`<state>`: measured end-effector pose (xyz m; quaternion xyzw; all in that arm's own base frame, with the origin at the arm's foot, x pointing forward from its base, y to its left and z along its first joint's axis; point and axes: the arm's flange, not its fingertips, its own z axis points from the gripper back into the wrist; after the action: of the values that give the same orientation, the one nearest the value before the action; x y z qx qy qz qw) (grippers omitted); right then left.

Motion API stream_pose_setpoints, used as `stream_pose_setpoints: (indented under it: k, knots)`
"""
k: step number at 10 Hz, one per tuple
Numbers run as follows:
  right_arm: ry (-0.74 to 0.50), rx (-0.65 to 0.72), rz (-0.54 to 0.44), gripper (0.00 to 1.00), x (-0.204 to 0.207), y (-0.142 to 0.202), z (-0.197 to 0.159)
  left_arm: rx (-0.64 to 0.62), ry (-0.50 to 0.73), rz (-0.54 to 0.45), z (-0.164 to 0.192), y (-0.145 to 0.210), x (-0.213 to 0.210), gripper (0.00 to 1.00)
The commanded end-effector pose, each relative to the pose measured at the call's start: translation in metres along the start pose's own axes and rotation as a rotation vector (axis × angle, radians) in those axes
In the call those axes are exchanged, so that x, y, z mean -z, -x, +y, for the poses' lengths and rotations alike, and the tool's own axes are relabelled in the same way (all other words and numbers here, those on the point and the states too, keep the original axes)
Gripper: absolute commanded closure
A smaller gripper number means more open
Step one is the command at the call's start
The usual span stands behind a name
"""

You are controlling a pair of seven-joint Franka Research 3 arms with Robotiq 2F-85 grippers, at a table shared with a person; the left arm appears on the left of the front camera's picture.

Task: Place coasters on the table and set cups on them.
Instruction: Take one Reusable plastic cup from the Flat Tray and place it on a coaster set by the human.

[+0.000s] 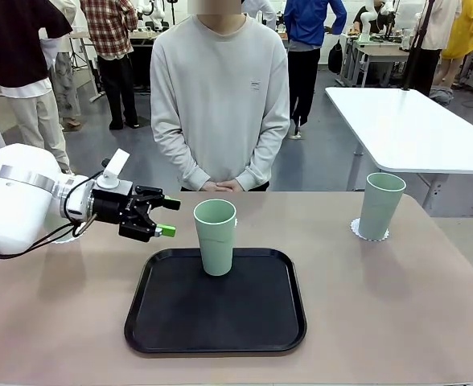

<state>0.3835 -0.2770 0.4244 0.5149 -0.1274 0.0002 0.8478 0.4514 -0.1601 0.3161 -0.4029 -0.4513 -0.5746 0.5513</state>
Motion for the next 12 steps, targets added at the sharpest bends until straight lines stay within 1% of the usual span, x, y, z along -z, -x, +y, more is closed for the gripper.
stream_pose_setpoints:
  k: [1, 2, 4, 6, 9, 12]
  knots:
    - [0.005, 0.004, 0.016, 0.0, -0.002, 0.0, 0.0, 0.031, -0.009, -0.035, -0.006, 0.006, 0.002, 0.0]
    - [0.005, 0.004, 0.016, 0.0, -0.002, 0.0, 0.0, -0.019, 0.014, -0.024, -0.007, 0.013, 0.006, 0.0]
    - [0.005, 0.004, 0.016, 0.0, -0.002, 0.0, 0.0, -0.043, 0.016, -0.005, -0.006, 0.02, 0.019, 0.0]
    - [0.005, 0.004, 0.016, 0.0, -0.002, 0.0, 0.0, -0.108, 0.024, 0.021, 0.0, 0.028, 0.037, 0.0]
    - [0.005, 0.004, 0.016, 0.0, -0.002, 0.0, 0.0, -0.118, 0.029, 0.033, 0.006, 0.032, 0.057, 0.0]
    - [0.005, 0.004, 0.016, 0.0, -0.002, 0.0, 0.0, -0.143, 0.033, 0.03, 0.016, 0.036, 0.064, 0.0]
